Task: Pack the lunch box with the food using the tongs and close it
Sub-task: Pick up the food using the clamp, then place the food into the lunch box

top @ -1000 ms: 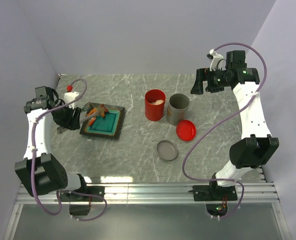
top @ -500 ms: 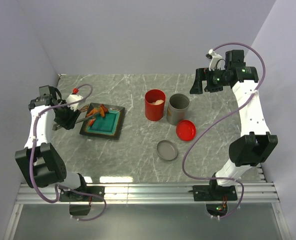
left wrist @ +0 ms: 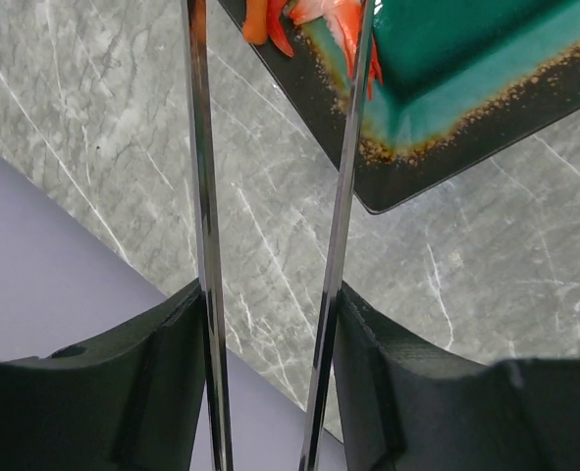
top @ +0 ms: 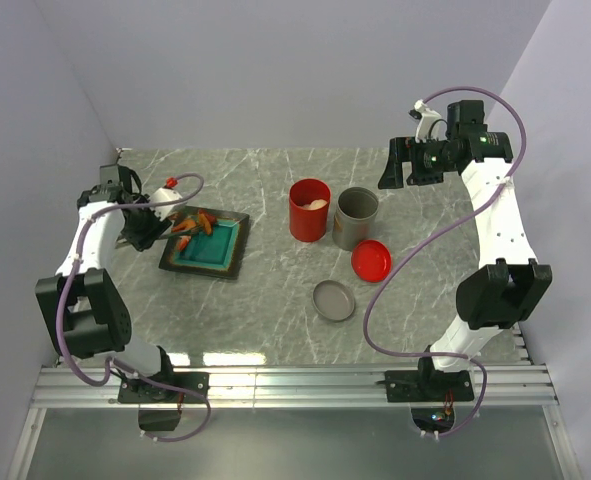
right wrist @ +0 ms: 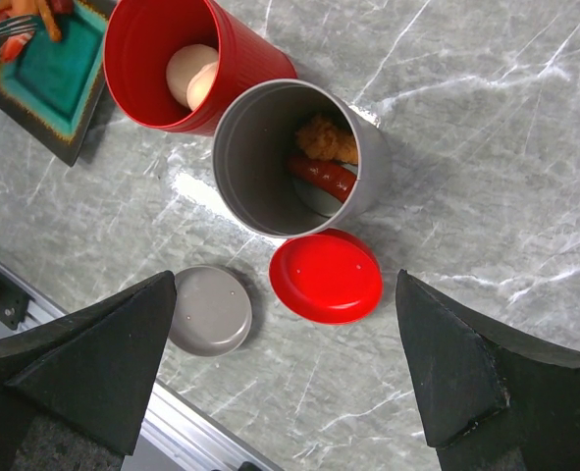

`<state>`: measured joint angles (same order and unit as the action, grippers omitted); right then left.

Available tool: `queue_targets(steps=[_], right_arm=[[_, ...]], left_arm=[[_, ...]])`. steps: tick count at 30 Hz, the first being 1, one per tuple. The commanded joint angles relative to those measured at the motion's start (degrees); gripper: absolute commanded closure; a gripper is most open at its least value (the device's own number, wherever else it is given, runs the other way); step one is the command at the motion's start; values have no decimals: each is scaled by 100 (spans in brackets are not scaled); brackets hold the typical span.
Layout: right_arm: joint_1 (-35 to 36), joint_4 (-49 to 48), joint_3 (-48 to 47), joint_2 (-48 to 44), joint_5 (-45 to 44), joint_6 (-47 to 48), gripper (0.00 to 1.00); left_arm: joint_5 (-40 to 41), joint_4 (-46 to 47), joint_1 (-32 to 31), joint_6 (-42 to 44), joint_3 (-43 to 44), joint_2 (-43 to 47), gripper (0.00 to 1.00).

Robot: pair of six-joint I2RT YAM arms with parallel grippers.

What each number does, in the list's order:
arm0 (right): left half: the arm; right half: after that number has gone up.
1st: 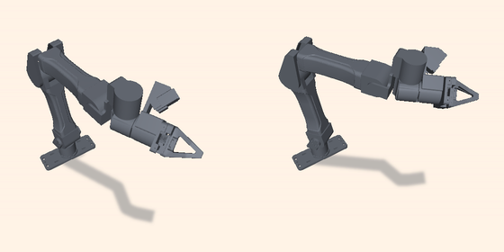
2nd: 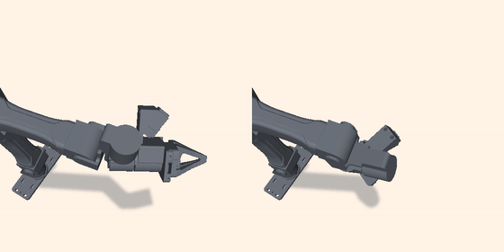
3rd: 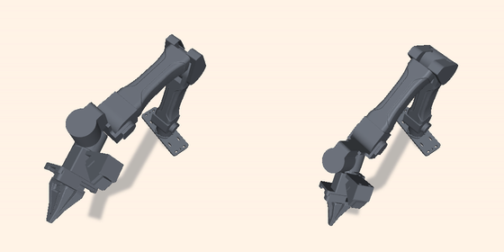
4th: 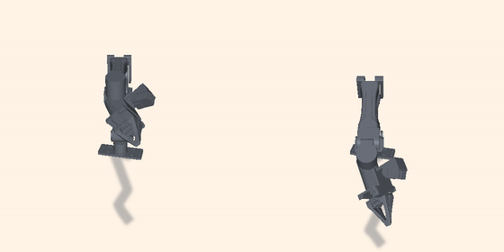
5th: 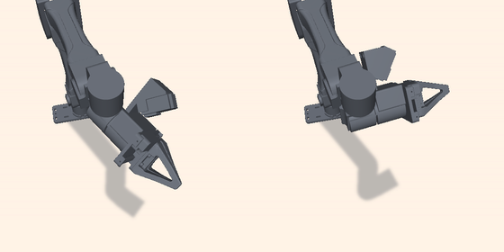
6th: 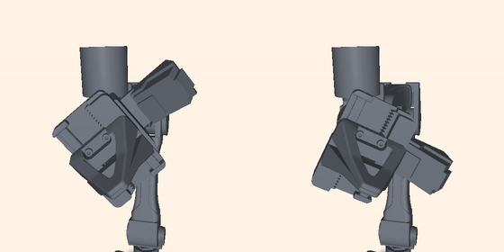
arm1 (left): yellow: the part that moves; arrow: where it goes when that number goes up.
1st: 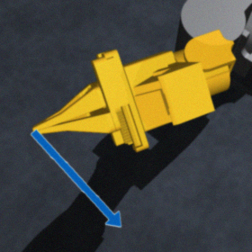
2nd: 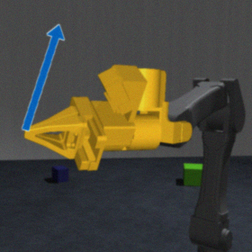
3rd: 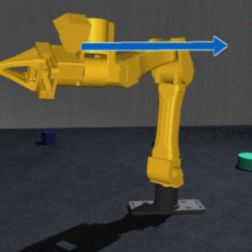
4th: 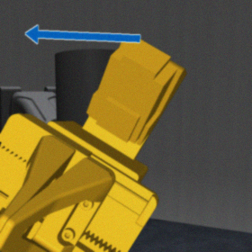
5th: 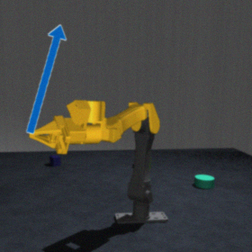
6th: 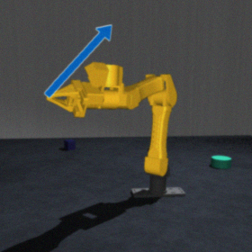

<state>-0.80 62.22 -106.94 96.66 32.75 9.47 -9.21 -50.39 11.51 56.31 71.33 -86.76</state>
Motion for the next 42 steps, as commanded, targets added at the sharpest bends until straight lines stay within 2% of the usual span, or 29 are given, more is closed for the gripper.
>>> queue_targets(steps=[1, 5, 12, 27, 35, 38, 42], right_arm=[[-34, 1, -223, -42, 21, 54, 0], [-34, -8, -214, -42, -6, 72, 0], [-43, -8, -240, -42, 12, 54, 0], [-34, -43, -152, -174, 47, 46, 0], [-34, -34, -187, -183, 38, 37, 0], [-34, -25, -205, -165, 38, 37, 0], [-34, -52, -222, -165, 30, 11, 0]], left_arm=[[112, 231, -61, 99, 311, -139, 48], [139, 162, -61, 55, 425, -289, 54], [130, -120, -61, 152, 426, -34, 64], [-318, -629, -254, -103, 566, 634, 66], [-529, -902, -465, -393, 996, 722, 67], [-625, -1008, -763, -647, 1339, 748, 68], [-670, -1122, -1596, -1157, 2189, 635, 68]])
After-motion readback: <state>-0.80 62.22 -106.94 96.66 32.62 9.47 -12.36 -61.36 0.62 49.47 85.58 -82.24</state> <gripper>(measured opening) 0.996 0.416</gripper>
